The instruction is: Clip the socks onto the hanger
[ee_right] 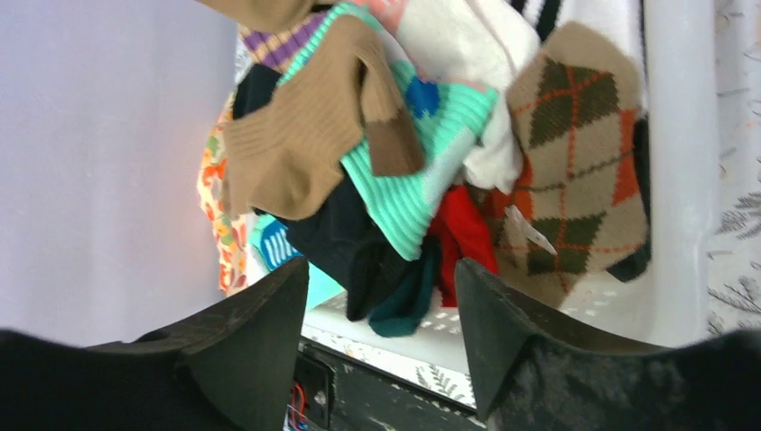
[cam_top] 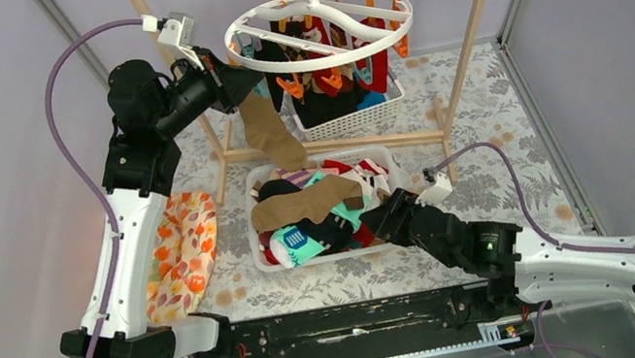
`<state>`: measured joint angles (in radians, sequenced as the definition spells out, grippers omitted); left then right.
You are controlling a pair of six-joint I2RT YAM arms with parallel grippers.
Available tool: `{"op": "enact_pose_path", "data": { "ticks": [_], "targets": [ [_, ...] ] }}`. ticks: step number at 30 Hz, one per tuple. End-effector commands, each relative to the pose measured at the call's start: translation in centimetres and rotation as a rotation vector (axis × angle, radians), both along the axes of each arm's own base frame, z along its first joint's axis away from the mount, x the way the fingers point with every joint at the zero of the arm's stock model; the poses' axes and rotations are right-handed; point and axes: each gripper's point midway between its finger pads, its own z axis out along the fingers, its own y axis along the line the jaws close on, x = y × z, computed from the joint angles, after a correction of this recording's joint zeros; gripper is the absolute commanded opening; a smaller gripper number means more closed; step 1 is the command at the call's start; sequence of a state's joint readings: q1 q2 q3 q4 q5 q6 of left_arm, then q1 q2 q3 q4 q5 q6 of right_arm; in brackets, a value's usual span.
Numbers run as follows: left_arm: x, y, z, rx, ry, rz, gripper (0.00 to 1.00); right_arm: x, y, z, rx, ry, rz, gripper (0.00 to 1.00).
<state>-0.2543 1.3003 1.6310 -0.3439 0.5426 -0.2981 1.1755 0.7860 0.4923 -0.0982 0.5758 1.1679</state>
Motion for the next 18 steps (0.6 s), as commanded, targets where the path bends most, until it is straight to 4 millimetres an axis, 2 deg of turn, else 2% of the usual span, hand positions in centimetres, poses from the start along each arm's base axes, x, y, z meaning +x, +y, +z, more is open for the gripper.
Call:
{"op": "enact_pose_path", "data": {
  "ticks": [1, 4, 7, 10, 13, 18],
  "targets": [
    [0.1, 0.0, 0.9, -0.010, -0.036, -0.012, 0.00, 2.3, 0.7, 5.4, 0.197, -0.086, -0.062, 0.64],
    [0.1, -0.1, 0.8, -0.012, -0.035, -0.014, 0.00, 3.5, 1.0, 6.2, 0.077, -0.182, 0.044, 0.49],
    [0.0, 0.0, 0.9, -0.011, -0.039, -0.013, 0.00, 4.8, 0.4, 6.0, -0.088, -0.256, 0.101, 0.43],
    [-0.1, 0.0, 1.0, -0.010, -0.042, -0.014, 0.00, 5.4, 0.7, 5.5, -0.195, -0.293, 0.169, 0.47],
    [0.0, 0.0, 0.9, -0.009, -0.041, -0.014, 0.00, 5.5, 1.9, 5.2, -0.236, -0.310, 0.250, 0.55],
    [-0.1, 0.0, 1.1, -0.010, -0.043, -0.013, 0.00, 6.0, 2.5, 3.2, -0.340, -0.303, 0.308, 0.54]
  ]
}}
